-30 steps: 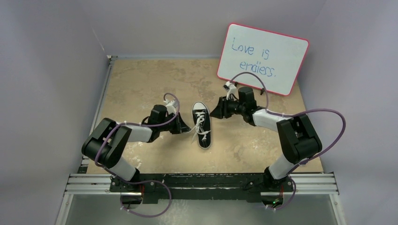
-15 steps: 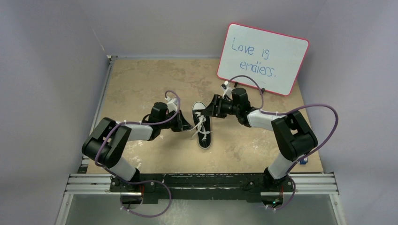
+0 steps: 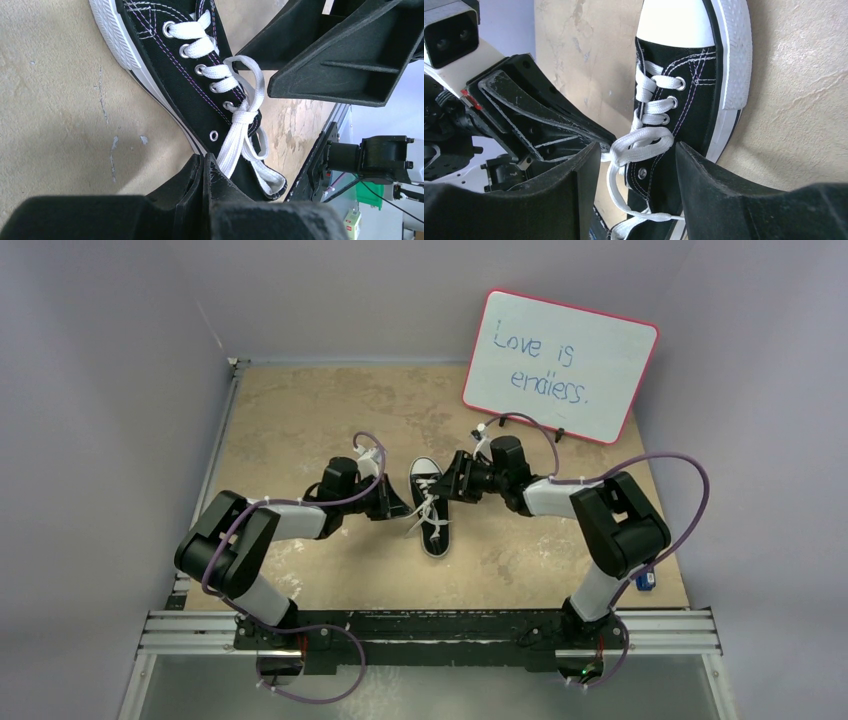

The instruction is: Tie the shoes

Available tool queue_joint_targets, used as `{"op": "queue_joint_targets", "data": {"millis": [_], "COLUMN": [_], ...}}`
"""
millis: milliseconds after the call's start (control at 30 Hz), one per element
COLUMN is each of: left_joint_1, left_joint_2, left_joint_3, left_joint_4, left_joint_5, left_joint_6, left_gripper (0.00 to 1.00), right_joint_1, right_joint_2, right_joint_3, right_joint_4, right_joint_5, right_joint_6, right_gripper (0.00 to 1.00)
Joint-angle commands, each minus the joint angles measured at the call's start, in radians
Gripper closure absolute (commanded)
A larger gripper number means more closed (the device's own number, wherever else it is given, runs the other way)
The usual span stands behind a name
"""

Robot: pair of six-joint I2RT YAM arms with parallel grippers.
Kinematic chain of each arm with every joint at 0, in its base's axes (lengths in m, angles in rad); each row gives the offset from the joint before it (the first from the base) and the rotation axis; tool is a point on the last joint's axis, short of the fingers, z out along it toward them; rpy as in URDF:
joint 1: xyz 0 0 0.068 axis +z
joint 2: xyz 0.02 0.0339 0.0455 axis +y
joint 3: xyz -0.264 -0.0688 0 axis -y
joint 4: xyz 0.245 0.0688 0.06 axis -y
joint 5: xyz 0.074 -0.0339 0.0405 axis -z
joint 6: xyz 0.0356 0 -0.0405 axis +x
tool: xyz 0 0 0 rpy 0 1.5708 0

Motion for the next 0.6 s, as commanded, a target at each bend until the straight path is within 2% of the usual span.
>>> {"op": "queue_joint_targets", "data": {"millis": [0, 267, 400, 467, 567], "left_joint_1": [-0.007, -0.011, -0.011, -0.011, -0.011], "left_joint_2": [-0.015, -0.015, -0.014, -0.015, -0.018], "left_joint_3": [0.027, 0.035, 0.038, 0.036, 0.03], "left_joint_4": [0.041, 0.038, 0.036, 0.033, 0.015], "left_joint_5": [0.026, 0.027, 0.024, 0.021, 0.008], "left_joint_6": [0.001, 0.0, -0.002, 0.001, 0.012], "left_gripper": [1.0, 1.0, 1.0, 1.0, 1.0], "right_joint_1": [0.015, 0.032, 0.032, 0.033, 0.029], "right_joint_2": [0.018, 0.061, 0.056, 0.049, 0.022], "right_joint_3": [0.001, 0.004, -0.004, -0.004, -0.021], "right_joint_4": [0.051, 0.121, 0.148, 0.135, 0.143], "right_joint_5": [-0.013, -0.029, -0.006, -0.011, -0.001], "right_joint_6": [0.029, 0.115, 0.137, 0.137, 0.135], "right_gripper": [0.41, 0.44, 0.59, 0.74, 0.86]}}
